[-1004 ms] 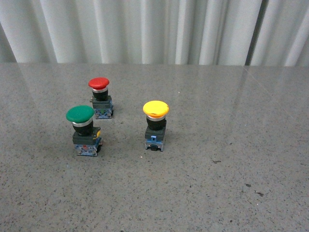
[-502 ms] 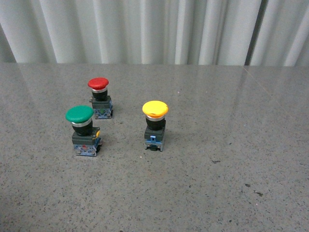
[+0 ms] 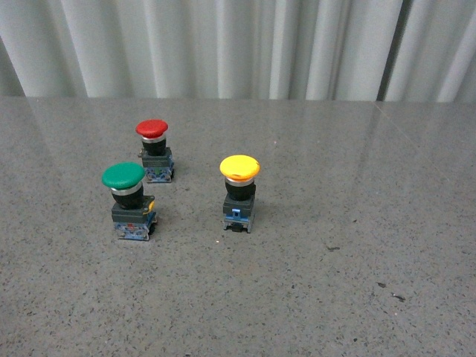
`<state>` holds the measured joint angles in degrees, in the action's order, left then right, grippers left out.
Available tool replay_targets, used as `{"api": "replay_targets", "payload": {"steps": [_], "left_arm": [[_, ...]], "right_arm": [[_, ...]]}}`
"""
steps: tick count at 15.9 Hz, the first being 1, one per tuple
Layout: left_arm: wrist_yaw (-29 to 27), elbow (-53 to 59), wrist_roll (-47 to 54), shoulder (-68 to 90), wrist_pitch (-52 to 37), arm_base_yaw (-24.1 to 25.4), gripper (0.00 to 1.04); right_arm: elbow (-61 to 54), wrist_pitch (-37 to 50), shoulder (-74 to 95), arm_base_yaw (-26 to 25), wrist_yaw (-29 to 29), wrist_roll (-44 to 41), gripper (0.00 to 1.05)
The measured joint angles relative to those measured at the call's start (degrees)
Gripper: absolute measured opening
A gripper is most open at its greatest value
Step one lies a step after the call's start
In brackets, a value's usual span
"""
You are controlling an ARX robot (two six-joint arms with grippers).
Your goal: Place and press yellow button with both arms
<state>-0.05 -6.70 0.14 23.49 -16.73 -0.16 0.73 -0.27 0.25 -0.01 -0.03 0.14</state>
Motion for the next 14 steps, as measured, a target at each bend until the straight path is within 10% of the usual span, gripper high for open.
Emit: {"api": "replay_targets", "payload": {"steps": [14], "left_arm": [[0.0,5.8,0.0,-15.1,9.1,0.0,0.02]], "right_arm": [[0.0,0.0,0.0,0.0,0.0,0.0,0.98]]}}
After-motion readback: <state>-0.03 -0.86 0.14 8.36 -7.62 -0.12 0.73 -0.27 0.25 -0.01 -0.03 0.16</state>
